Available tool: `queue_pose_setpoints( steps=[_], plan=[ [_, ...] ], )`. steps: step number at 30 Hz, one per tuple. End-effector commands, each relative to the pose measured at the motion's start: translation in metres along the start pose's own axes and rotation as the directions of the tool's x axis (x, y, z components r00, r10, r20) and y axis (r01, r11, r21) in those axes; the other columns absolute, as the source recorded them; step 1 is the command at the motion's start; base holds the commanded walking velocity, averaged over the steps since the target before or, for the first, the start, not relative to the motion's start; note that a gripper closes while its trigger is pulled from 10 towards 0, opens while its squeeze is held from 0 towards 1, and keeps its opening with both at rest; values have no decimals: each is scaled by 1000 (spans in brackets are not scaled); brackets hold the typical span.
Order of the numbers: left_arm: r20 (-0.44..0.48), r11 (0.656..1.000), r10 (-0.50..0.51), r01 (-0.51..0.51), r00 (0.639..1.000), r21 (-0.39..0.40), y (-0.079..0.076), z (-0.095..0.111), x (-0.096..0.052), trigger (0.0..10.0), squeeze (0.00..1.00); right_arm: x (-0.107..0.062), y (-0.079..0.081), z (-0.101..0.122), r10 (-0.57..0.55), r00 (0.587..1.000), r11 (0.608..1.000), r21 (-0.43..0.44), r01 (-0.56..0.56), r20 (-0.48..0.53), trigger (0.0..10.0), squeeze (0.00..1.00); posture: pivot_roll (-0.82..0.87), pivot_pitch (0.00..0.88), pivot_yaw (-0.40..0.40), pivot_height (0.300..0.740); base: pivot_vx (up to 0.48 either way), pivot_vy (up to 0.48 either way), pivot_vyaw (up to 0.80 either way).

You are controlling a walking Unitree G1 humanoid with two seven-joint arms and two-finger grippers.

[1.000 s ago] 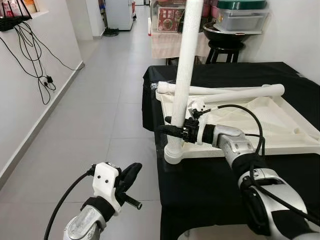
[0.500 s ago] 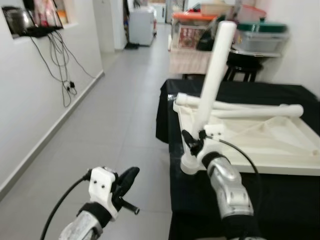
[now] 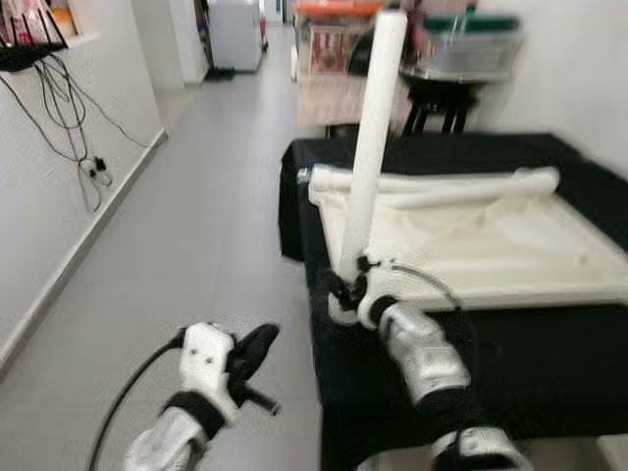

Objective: Building children table

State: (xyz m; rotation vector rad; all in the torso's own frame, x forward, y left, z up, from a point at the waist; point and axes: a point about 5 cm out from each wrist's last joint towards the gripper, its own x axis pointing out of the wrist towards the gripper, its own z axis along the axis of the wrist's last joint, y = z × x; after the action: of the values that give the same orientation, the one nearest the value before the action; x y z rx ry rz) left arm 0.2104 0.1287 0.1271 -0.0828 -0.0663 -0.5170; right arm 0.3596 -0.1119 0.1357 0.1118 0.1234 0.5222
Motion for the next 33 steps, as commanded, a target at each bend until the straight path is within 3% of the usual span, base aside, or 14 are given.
queue_pose_setpoints(
  steps=[1,2,5,11,15,16,17,18,23,29,31,33],
  plan=[
    [-10,1000,7,-7,1000,-6,1,-3,0,10000,0,3,9,22,161,986,986,-55,-158,52,10000,333,58,0,-34,740,0,0,0],
    [-9,1000,6,-6,1000,-5,1,-3,0,10000,0,2,9,27,271,962,957,-112,-267,20,10000,0,59,0,-36,740,0,0,0],
    [-7,1000,1,-1,1000,-3,0,-3,3,10000,0,2,8,30,427,901,884,-178,-433,-72,10000,0,65,0,-40,740,0,0,0],
    [-5,1000,-4,4,1000,3,0,-3,5,10000,0,10,5,35,509,852,839,-149,-523,-127,10000,0,75,0,-48,740,0,0,0],
    [-3,1000,-4,4,1000,4,-1,-4,6,10000,0,13,5,38,529,838,829,-131,-544,-131,10000,0,75,0,-48,740,0,0,0],
    [-3,1000,-3,3,1000,4,-1,-4,6,10000,0,14,5,39,538,834,827,-115,-550,-123,4118,0,79,0,-49,740,0,0,0],
    [-3,1000,-3,3,1000,4,-1,-4,6,10000,0,14,5,39,538,834,827,-115,-550,-123,4118,0,79,0,-49,740,0,0,0],
    [-2,1000,-2,2,1000,5,-2,-4,6,10000,0,13,4,39,555,823,819,-96,-566,-120,0,0,81,0,-47,740,0,0,0],
    [0,1000,0,0,1000,5,-2,-4,7,10000,0,4,-8,29,561,817,820,-47,-570,-131,0,0,76,0,-44,740,0,0,0],
    [-1,1000,-3,3,1000,2,-2,-3,6,10000,0,-7,-24,16,467,877,881,-29,-473,-112,0,0,59,0,-35,740,0,0,0],
    [-1,1000,-3,3,1000,1,-2,-3,4,10000,0,-11,-29,1,366,922,928,-21,-371,-124,0,0,44,0,-36,740,0,0,0],
    [-3,1000,-4,4,1000,0,-1,-3,2,10000,0,-14,-25,-27,190,966,978,-56,-202,-176,0,0,37,0,-36,740,0,0,0]
  ],
)
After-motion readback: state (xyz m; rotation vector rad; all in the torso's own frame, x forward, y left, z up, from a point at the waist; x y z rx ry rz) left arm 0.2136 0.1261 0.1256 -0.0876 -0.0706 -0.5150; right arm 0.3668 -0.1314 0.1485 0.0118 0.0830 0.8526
